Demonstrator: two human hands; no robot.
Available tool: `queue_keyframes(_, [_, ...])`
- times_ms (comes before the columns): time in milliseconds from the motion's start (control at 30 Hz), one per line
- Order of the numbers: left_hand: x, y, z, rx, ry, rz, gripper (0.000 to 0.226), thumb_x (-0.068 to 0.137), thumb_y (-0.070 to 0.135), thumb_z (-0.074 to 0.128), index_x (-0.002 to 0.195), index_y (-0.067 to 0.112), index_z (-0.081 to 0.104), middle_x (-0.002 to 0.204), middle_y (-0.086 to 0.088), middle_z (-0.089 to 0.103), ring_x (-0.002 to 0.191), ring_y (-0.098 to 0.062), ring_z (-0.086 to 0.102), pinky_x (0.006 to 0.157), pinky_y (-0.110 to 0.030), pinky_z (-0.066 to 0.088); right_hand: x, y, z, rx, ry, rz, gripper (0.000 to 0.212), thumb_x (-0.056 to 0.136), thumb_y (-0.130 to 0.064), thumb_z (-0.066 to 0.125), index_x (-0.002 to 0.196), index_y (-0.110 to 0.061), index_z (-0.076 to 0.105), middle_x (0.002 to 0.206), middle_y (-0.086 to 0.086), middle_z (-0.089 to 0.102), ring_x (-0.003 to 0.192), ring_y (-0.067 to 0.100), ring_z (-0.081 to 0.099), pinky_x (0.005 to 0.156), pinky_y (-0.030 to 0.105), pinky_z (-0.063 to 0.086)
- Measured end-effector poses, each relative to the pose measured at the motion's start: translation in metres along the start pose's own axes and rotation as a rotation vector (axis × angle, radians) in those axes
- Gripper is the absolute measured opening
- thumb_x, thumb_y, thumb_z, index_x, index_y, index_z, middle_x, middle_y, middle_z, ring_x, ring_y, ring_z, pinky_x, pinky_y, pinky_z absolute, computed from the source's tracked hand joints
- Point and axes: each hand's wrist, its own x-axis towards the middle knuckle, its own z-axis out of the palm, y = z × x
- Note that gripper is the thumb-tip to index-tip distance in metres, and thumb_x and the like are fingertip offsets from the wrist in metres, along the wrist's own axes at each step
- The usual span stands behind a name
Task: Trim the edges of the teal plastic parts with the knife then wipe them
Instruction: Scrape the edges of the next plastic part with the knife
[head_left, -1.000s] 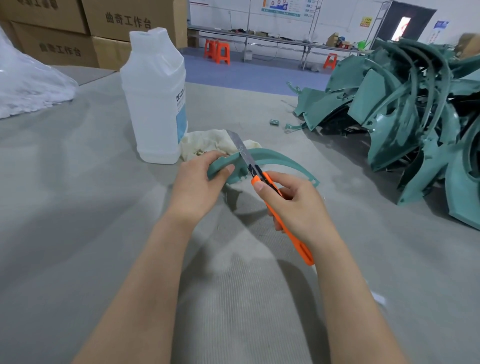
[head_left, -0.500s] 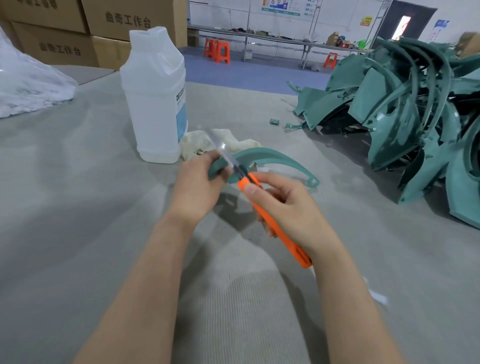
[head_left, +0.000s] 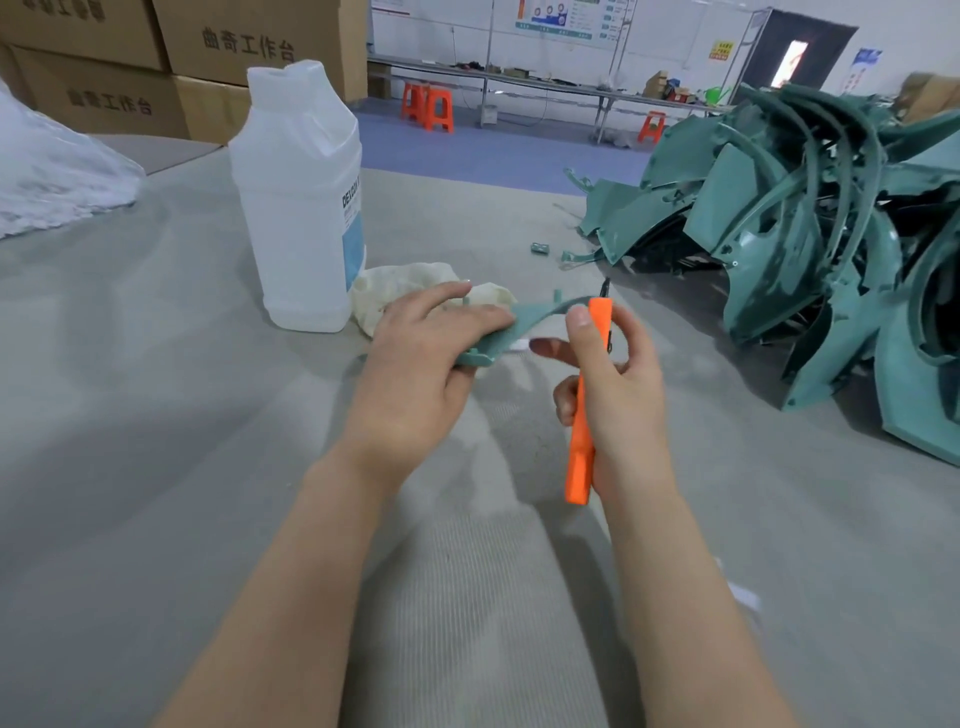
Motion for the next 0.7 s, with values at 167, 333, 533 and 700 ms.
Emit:
queue_keyframes(167, [-0.005,0.0,0.014,0.116,-0.035,0.103,0.048,0.07,-0.008,0.065,0.112,0.014,0.07,0.139,-0.007,0.052,0.134,-0.042,0.034,0.105,-0.066,0.025,0.004,0.001,0.002,0.047,0.11,-0.022,0.048,0.09,-0.015,0.064,0.13,-0.028,0.042,0.064,-0.005,0.061,0.038,0.01,0.042,0.041,0.018,0.037])
queue_keyframes(333, [-0.002,-0.008,0.011,-0.233,0.334,-0.643,0.059,0.086,0.002,0.055,0.141,0.019,0.04,0.154,-0.012,0.023,0.141,-0.026,0.029,0.114,-0.044,0.027,0.009,0.004,-0.002,-0.037,0.116,-0.028,0.017,0.085,-0.001,0.057,0.085,-0.019,0.055,0.065,0.004,0.046,0.041,0.013,0.038,0.041,0.02,0.032])
queue_keyframes(533, [0.002,0.004,0.009,-1.535,0.14,-1.213,0.028,0.089,0.04,0.06,0.101,0.016,0.066,0.09,-0.003,0.075,0.078,-0.016,0.072,0.06,-0.028,0.059,0.006,0.013,0.011,-0.141,0.039,-0.117,0.01,0.087,-0.01,0.063,0.091,-0.015,0.056,0.051,-0.01,0.042,0.04,0.012,0.039,0.04,0.019,0.035])
queue_keyframes(700, [0.001,0.01,0.013,-1.575,0.313,-1.347,0.005,0.088,0.01,0.065,0.092,0.009,0.064,0.08,-0.007,0.072,0.077,-0.018,0.068,0.045,-0.019,0.052,0.003,0.011,0.006,-0.204,-0.015,-0.185,0.016,0.094,-0.038,0.059,0.109,-0.034,0.055,0.065,0.0,0.062,0.043,0.006,0.048,0.04,0.019,0.038])
